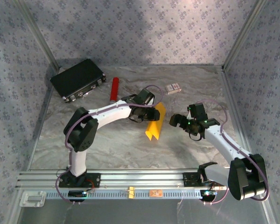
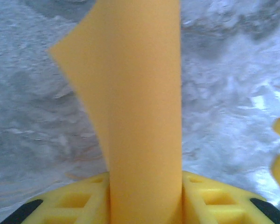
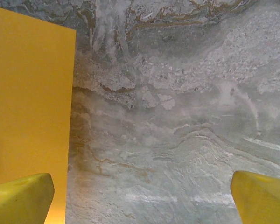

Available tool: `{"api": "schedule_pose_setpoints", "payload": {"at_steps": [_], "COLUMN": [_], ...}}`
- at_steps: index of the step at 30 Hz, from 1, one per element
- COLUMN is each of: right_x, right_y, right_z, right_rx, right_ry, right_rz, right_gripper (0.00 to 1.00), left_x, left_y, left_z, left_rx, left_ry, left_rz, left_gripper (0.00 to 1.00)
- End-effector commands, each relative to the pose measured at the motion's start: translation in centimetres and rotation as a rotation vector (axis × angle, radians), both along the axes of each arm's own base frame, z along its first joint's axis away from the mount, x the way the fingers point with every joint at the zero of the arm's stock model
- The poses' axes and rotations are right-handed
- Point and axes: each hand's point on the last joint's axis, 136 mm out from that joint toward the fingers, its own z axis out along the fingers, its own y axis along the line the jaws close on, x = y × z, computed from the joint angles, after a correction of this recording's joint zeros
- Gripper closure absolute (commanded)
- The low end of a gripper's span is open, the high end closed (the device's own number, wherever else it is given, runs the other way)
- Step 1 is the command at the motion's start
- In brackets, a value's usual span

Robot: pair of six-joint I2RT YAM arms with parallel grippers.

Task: Fold a paper plane with a square sheet of paper (pick it up from the middle)
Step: First fold the square sheet of paper in half at the center of the table.

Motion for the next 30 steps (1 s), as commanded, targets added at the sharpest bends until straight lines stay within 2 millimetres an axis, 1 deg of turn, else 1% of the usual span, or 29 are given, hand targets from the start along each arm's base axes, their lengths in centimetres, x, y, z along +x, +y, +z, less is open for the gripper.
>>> {"api": "schedule_pose_setpoints", "payload": {"at_steps": [1,4,6,9,15,19,23,26,30], "right_x": [1.1,1.3,1.3,1.3,1.2,1.1,1.0,1.0,1.0], "right_y": [0.5,0.7,1.0,1.5,2.1,2.5,2.9,3.1,3.6], "right_z": [1.7,2.2,2.4,2.8,3.5,3.4,3.4,3.4,3.3], "right_rx": [0.068,0.093,0.115,0.159,0.195,0.21,0.223,0.231,0.237], "right_ry": [-0.033,-0.048,-0.061,-0.069,-0.102,-0.096,-0.092,-0.091,-0.084], "right_rz": [-0.014,-0.015,-0.002,-0.002,0.026,0.045,0.061,0.071,0.086], "right_gripper": [0.01,0.01,0.01,0.01,0.01,0.01,0.01,0.01,0.01], "left_x": [0.1,0.1,0.3,0.5,0.4,0.6,0.9,0.9,0.7], "left_y": [-1.3,-1.3,-1.0,-0.5,0.0,0.4,1.3,1.7,2.3], "left_z": [2.9,3.4,3.2,2.5,1.0,0.2,-0.6,-1.0,-2.4], "left_rx": [-0.19,-0.25,-0.273,-0.318,-0.348,-0.392,-0.407,-0.402,-0.379], "left_ry": [0.031,0.046,0.058,0.092,0.111,0.114,0.088,0.079,0.093], "left_rz": [-0.013,-0.004,0.006,0.038,0.075,0.118,0.173,0.189,0.205], "left_gripper": [0.63,0.63,0.63,0.63,0.62,0.62,0.62,0.62,0.62]}}
